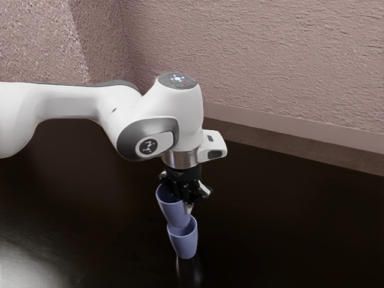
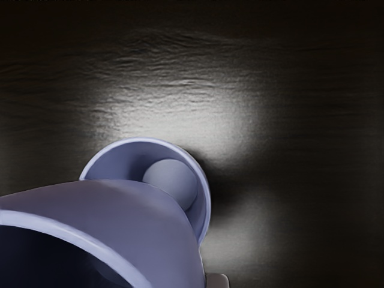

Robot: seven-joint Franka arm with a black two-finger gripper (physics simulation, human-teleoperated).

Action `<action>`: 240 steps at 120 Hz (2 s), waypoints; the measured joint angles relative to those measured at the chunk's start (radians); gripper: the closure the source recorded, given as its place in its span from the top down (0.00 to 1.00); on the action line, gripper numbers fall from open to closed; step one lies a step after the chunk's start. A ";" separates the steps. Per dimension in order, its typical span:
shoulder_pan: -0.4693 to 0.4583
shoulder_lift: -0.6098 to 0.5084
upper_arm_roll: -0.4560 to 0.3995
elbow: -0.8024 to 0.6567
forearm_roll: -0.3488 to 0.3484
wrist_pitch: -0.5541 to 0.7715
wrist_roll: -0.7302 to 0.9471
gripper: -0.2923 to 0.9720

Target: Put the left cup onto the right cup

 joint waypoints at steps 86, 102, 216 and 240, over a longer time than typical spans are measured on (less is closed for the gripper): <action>-0.013 0.030 0.002 0.001 0.008 0.010 -0.020 0.15; -0.014 0.039 0.003 0.015 0.016 0.010 -0.021 0.15; 0.017 0.081 0.001 0.038 0.045 0.027 -0.026 0.15; 0.015 0.089 0.002 0.036 0.045 0.033 -0.026 0.15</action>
